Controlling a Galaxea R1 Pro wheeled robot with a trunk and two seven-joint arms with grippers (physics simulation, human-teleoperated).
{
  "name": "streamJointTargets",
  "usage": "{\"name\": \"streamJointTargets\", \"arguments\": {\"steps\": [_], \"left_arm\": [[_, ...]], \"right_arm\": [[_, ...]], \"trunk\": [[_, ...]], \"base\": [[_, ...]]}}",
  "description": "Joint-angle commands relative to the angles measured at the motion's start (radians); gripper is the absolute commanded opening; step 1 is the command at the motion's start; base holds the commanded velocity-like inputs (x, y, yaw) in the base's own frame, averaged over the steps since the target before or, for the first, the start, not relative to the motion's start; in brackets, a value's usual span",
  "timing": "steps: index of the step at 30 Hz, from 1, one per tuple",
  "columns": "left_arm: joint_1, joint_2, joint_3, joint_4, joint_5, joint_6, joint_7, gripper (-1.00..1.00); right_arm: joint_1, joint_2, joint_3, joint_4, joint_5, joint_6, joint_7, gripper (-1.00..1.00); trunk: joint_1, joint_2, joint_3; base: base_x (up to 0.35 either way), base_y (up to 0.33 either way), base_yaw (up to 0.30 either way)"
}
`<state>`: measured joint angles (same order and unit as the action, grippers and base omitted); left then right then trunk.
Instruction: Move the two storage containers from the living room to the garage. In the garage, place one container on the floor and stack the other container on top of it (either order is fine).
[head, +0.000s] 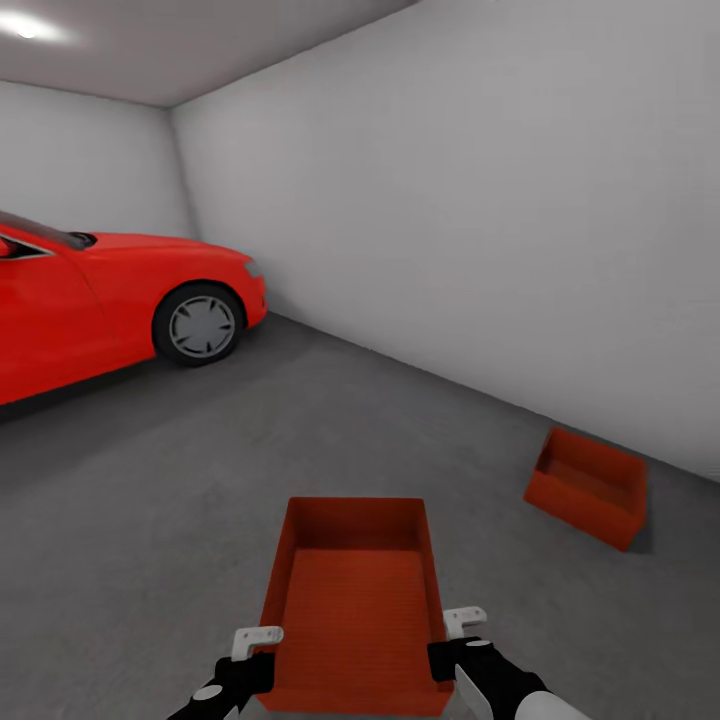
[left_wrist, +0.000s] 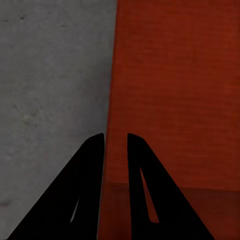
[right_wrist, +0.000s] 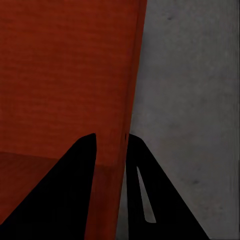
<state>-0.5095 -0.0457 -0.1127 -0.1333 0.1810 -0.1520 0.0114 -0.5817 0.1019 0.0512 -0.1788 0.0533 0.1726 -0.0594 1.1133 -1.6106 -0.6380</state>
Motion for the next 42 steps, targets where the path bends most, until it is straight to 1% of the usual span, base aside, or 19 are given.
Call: {"name": "streamJointTargets", "arguments": {"steps": [1,42], "left_arm": [[-0.001,0.009,-0.024,-0.003,0.005,-0.003,0.006,-1.0],[-0.001,0.009,-0.025,-0.003,0.005,-0.003,0.006,-1.0]], "right_arm": [[0.0,-0.001,0.067,0.002,-0.013,0.007,0.046,-1.0],[0.0,-0.001,0.065,0.002,-0.013,0.007,0.047,-1.0]], "trunk": [[0.0,0.0,-0.001],[0.0,0.0,-0.001]], "base": [[0.009,0.0,-0.283],[0.001,0.0,-0.283]]}}
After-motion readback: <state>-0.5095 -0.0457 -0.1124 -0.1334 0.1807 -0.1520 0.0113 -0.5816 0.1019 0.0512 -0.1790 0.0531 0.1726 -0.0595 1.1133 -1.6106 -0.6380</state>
